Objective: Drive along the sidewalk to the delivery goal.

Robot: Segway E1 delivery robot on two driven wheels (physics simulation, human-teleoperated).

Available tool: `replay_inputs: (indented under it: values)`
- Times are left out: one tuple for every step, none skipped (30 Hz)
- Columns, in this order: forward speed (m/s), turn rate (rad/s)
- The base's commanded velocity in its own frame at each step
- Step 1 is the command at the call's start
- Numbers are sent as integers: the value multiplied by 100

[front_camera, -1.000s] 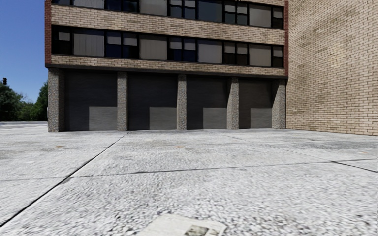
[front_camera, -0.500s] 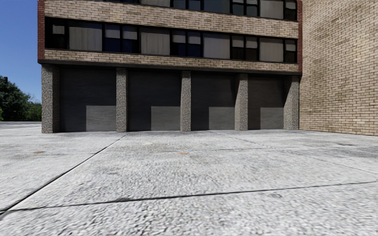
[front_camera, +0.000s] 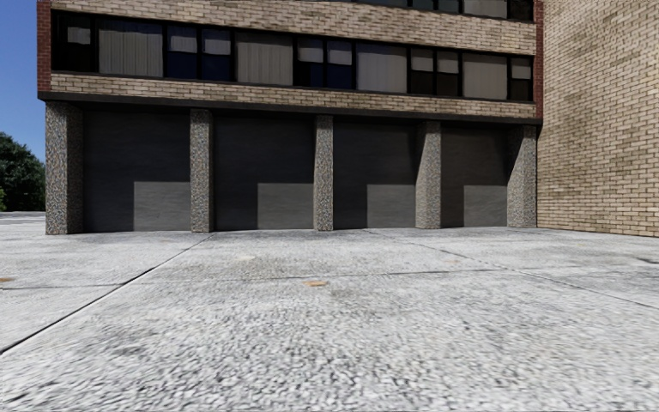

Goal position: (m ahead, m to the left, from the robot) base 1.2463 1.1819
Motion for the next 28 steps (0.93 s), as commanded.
replay_inputs:
  values:
    - [0,0]
    - [0,0]
    - [0,0]
    - [0,0]
    - [0,0]
    - [0,0]
    - [0,0]
    - [0,0]
    - [0,0]
    - [0,0]
    - [0,0]
    - [0,0]
    - [0,0]
    - [0,0]
    - [0,0]
    - [0,0]
    - [0,0]
    - [0,0]
    - [0,0]
    - [0,0]
    - [0,0]
    - [0,0]
    - [0,0]
    - [0,0]
    - [0,0]
    - [0,0]
    - [0,0]
    - [0,0]
